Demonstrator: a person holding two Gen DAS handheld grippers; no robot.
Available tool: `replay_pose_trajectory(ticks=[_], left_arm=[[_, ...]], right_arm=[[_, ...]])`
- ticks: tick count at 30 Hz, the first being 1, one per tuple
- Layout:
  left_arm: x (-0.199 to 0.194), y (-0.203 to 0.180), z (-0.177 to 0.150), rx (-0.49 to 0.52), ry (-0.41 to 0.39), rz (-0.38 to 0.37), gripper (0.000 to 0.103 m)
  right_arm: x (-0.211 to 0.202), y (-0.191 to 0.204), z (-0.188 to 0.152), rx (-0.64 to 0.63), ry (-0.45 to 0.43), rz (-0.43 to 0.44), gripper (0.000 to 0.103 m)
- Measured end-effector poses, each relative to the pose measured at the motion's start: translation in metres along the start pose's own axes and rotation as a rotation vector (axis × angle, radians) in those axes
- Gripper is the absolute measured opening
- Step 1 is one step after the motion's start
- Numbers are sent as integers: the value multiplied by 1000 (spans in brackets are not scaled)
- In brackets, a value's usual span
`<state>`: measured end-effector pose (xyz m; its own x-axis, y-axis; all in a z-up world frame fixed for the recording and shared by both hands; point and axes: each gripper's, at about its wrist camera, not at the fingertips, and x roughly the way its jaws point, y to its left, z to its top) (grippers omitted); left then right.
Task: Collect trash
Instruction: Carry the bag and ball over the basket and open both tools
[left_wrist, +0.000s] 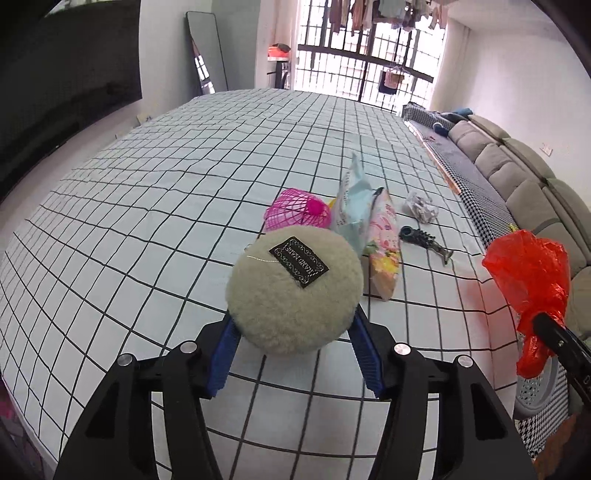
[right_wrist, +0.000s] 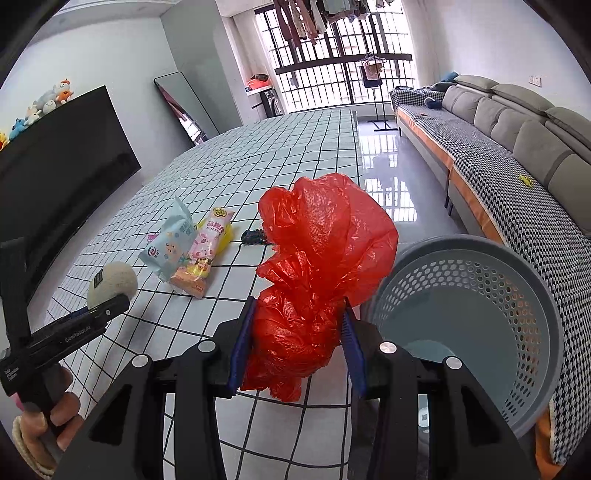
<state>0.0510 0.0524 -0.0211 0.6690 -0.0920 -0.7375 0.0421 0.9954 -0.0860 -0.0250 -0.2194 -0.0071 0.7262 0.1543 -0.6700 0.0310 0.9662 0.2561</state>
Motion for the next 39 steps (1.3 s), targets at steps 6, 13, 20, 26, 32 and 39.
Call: replay_pose_trajectory(ticks=[6, 13, 20, 26, 32, 39], left_arm=[[-20, -44, -3, 77, -33, -94, 55], [-25, -102, -9, 148, -36, -205, 55], [-21, -166, -22, 259, -5, -294, 55], [-12, -208, -35, 337, 31, -339, 55], [1, -237, -44, 382, 69, -362, 56], [19, -263, -51, 425, 114, -360, 56]], right_arm=[[-18, -14, -6, 20, -22, -35, 42], [-41, -46, -16, 60, -28, -102, 42], [-66, -98, -29, 144, -40, -183, 42], [-73, -130, -38, 202, -36, -230, 42], [-68, -151, -47, 239, -8, -244, 42], [-57, -172, -54, 268, 25, -249, 42]])
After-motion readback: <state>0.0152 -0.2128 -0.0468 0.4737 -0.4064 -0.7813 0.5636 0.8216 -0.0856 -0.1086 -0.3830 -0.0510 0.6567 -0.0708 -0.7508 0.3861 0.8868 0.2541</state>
